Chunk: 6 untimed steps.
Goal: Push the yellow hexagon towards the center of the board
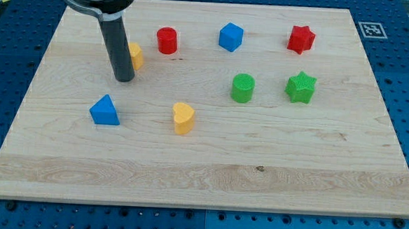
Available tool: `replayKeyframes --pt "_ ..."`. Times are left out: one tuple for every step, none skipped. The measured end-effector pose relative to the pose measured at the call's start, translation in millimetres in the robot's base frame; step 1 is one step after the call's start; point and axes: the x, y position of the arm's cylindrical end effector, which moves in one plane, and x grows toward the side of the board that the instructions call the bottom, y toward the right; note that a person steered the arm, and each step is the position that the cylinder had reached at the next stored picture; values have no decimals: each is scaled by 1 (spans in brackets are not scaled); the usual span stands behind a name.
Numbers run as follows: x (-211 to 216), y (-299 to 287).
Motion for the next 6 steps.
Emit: replayKeyframes --pt "-23 -20" --pt "-35 -32" --pt "-48 -41" --pt "-78 -40" --pt "-81 -23" --pt "-64 -4"
